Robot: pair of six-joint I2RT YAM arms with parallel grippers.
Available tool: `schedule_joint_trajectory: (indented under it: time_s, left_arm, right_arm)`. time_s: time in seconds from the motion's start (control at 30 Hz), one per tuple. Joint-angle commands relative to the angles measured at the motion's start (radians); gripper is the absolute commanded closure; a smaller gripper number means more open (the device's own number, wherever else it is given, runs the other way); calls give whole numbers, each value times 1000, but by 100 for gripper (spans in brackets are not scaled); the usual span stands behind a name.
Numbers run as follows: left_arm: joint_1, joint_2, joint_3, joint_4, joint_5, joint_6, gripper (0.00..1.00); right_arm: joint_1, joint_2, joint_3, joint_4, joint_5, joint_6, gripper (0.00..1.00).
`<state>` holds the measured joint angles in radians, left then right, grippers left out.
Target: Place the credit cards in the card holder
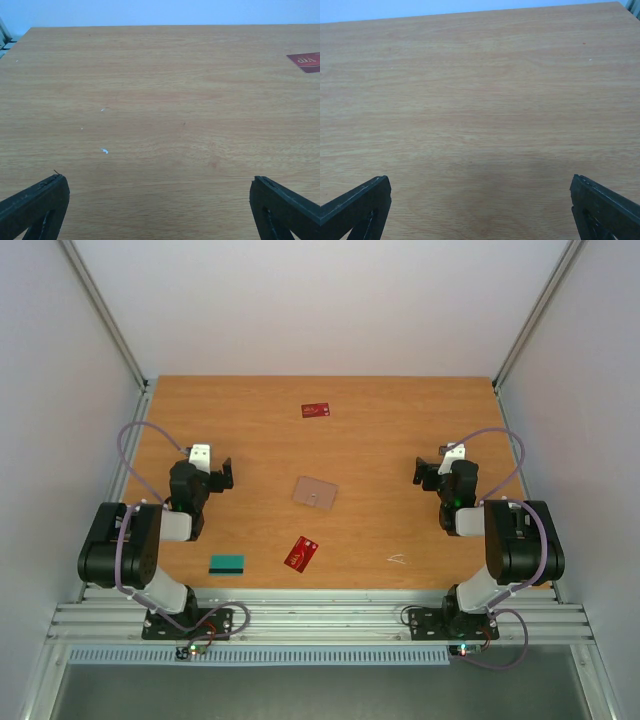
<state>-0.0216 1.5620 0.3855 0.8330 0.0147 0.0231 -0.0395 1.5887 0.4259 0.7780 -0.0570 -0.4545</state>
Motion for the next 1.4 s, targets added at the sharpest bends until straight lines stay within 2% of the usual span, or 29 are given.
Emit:
schedule_joint_trajectory:
  time_s: [0.0, 0.4, 0.47, 0.53, 0.6, 0.7, 0.83, 0.9, 0.97, 1.03, 1.07, 1.17, 1.23, 1.37]
  left_arm:
    - [5, -2, 19, 63, -12, 2, 1]
    - [5, -13, 12, 71, -12, 0, 1]
    - [3, -57, 14, 35, -9, 6, 1]
    - [-6, -128, 43, -69, -41, 9, 1]
    - [-19, -199, 108, -289, -103, 1, 1]
    - [-19, -270, 243, -555, -160, -113, 1]
    - [-20, -305, 405, -887, -110, -221, 1]
    - [-20, -311, 452, -974, -143, -272, 1]
    - [-14, -309, 490, -1063, -142, -375, 0]
    - [0, -302, 519, -1126, -33, -400, 1]
    - [1, -301, 536, -1161, 22, -411, 1]
    - [-3, -314, 545, -1222, 162, -473, 2]
    - [-27, -335, 514, -1219, 232, -535, 6]
    - [-116, -328, 469, -1232, 336, -589, 13]
  right_arm:
    - [-2, 1, -1, 47, 10, -7, 2]
    - [-2, 2, 4, 41, 10, -8, 2]
    - [0, -9, -22, 79, 11, -12, 2]
    - [9, -64, -31, 59, 24, -18, 1]
    - [28, -151, -11, -46, 85, -26, 2]
    - [39, -302, 35, -213, 130, -14, 2]
    - [78, -392, 247, -588, 129, 79, 2]
    - [77, -393, 357, -724, 76, 145, 2]
    - [78, -386, 418, -754, -41, 250, 2]
    - [75, -361, 476, -860, -36, 401, 1]
    - [74, -335, 508, -902, -110, 404, 2]
    - [77, -170, 672, -1061, -344, 366, 2]
    - [90, -49, 812, -1229, -432, 337, 6]
    - [156, 92, 973, -1324, -520, 256, 8]
